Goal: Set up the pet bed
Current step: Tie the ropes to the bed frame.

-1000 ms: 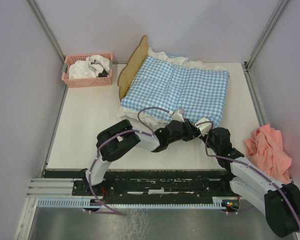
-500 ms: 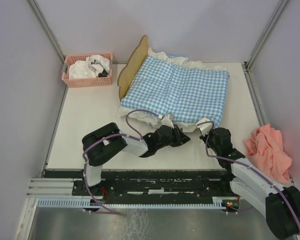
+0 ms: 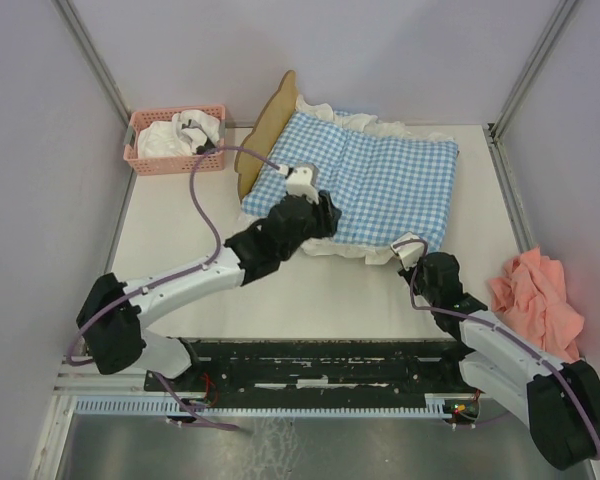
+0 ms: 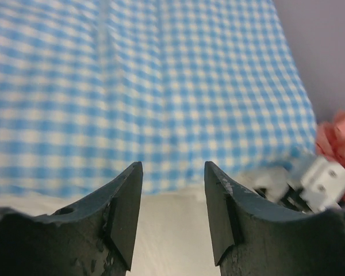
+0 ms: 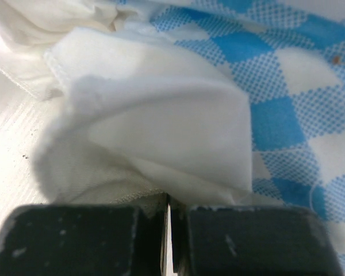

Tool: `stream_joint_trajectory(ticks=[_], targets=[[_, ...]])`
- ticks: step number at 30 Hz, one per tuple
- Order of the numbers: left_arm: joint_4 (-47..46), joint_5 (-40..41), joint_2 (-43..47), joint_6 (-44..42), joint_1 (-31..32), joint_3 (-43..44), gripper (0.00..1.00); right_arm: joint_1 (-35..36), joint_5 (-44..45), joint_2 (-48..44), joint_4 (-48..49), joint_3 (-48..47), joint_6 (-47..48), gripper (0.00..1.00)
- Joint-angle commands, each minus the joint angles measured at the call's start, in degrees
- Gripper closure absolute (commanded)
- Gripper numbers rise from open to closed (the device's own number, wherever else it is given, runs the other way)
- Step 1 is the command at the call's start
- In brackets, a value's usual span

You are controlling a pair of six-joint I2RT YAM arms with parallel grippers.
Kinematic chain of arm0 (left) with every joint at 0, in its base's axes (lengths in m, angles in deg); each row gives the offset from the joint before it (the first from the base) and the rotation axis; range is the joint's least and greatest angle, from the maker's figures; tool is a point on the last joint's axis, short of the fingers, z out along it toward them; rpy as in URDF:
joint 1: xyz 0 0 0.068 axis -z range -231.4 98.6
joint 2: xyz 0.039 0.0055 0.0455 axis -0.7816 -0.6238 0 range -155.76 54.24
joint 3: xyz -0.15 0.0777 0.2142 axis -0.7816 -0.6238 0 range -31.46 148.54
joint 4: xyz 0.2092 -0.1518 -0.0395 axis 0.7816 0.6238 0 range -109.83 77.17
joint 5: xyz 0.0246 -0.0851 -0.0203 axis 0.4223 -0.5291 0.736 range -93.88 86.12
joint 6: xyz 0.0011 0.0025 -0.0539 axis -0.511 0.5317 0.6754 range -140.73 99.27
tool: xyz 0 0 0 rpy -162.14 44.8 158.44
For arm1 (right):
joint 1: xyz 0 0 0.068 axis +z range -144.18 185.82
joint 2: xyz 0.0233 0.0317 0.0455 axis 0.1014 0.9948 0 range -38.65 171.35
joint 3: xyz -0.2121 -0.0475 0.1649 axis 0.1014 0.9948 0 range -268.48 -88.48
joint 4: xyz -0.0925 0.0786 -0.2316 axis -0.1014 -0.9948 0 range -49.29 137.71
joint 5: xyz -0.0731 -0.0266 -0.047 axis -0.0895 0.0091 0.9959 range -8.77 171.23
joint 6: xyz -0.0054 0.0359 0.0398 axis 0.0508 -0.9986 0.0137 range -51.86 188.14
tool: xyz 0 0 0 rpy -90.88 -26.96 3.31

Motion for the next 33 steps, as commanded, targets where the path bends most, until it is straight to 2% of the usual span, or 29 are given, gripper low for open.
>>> stream_joint_trajectory(ticks=[1, 5, 9, 16, 19, 22, 26, 27, 29, 33], targets=[[11.97, -1.50, 4.91, -11.96, -12.89, 6.31, 0.44, -0.20, -0.54, 0.56, 2.17, -2.95, -1.34, 0.98], [14.61, -7.07, 6.25, -16.29, -23.68, 9.94, 0.37, -0.21, 0.43, 0.04, 0.91, -3.15, -2.15, 0.98], [18.16, -6.71, 2.51, -19.48, -32.03, 15.43, 0.35, -0.30, 0.73, 0.25, 1.55, -3.06, -2.14, 0.98], [14.22, -10.16, -1.08, -24.36, -37.36, 17.24, 0.32, -0.51, 1.14, 1.25, 2.37, -3.09, -1.41, 0.98], [14.14, -14.96, -4.06, -24.84, -38.75, 19.50, 0.32, -0.52, 0.93, 2.57, 2.38, -3.68, -1.24, 0.98], [16.17, -15.55, -7.93, -25.03, -39.03, 22.39, 0.34, -0.56, 0.75, 3.48, 2.34, -4.20, -1.30, 0.98], [17.69, -13.38, -10.70, -26.20, -39.36, 24.09, 0.49, -0.57, 0.73, 3.31, 2.32, -4.16, -1.39, 0.98], [17.34, -13.33, -10.37, -26.64, -39.50, 23.68, 0.56, -0.62, 0.60, 3.19, 2.17, -4.12, -1.27, 0.98], [16.90, -13.12, -8.89, -27.26, -39.69, 22.58, 0.76, -0.60, -0.20, 3.01, 1.22, -4.31, -0.89, 0.98], [15.17, -13.48, -3.19, -30.70, -40.19, 18.45, 0.96, -0.64, -1.56, 2.35, -0.51, -4.81, -1.16, 0.98]])
